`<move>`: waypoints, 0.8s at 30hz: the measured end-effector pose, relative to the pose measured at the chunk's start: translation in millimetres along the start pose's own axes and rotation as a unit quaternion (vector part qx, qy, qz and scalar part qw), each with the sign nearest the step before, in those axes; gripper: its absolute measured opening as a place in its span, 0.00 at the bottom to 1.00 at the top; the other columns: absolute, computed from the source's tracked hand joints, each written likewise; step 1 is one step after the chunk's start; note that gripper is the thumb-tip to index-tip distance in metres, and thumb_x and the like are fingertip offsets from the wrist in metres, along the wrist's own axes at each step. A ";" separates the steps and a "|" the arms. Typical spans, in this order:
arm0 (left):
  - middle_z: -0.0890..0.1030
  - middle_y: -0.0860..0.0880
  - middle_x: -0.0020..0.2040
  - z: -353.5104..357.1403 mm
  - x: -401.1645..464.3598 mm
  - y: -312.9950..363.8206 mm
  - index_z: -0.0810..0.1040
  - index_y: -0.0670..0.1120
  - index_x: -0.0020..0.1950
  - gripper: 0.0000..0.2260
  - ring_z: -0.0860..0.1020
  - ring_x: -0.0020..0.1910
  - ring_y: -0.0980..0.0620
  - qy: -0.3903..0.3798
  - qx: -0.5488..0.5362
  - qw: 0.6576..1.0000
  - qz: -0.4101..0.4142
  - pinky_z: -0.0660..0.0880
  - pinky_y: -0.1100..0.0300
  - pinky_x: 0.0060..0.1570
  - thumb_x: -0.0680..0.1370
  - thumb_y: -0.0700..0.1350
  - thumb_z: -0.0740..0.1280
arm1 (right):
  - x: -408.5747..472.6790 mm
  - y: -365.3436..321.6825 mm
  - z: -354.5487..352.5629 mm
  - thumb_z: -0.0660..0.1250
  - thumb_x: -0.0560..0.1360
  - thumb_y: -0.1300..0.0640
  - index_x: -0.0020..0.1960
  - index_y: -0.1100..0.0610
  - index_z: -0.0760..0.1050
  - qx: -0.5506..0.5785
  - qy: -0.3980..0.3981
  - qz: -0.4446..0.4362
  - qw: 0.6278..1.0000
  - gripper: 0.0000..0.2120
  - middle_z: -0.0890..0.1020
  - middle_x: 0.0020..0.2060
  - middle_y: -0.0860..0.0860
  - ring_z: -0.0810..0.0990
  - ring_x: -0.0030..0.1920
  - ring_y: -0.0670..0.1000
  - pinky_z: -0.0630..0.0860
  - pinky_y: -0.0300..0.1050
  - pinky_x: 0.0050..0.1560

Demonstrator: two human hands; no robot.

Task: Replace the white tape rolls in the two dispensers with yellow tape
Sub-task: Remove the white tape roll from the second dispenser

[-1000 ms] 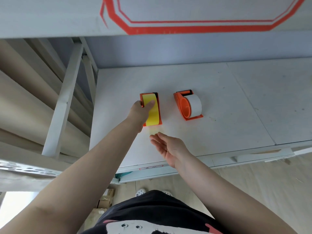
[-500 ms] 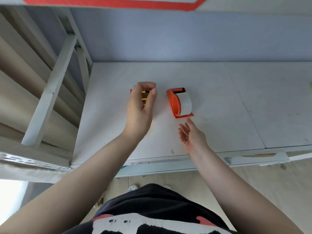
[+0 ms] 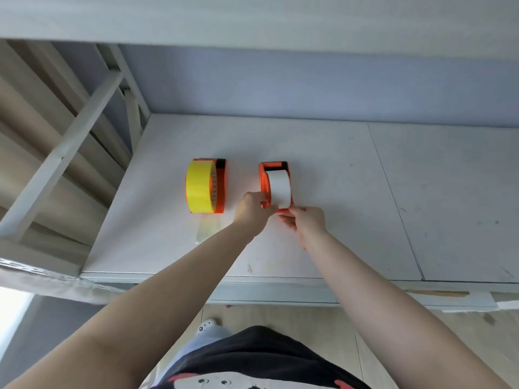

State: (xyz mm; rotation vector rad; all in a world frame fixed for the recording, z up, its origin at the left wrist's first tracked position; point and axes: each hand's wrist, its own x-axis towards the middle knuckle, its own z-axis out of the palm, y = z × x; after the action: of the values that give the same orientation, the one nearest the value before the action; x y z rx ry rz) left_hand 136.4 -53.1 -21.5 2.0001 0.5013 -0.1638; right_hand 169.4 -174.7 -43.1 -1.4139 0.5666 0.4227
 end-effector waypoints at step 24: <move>0.79 0.44 0.51 -50.8 44.9 62.4 0.79 0.44 0.49 0.07 0.76 0.49 0.49 -0.064 -0.238 0.969 0.008 0.73 0.52 0.63 0.78 0.47 0.66 | -0.6 -40.9 -1.8 0.67 0.71 0.41 0.56 0.59 0.72 -0.242 0.020 -0.185 0.952 0.24 0.77 0.46 0.51 0.75 0.44 0.52 0.72 0.46 0.46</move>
State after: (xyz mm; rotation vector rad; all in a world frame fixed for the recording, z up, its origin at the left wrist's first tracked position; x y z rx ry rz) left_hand 197.9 -20.4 38.9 1.5120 0.3970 -0.1464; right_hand 192.8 -181.3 -10.3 -1.9585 0.2206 0.2376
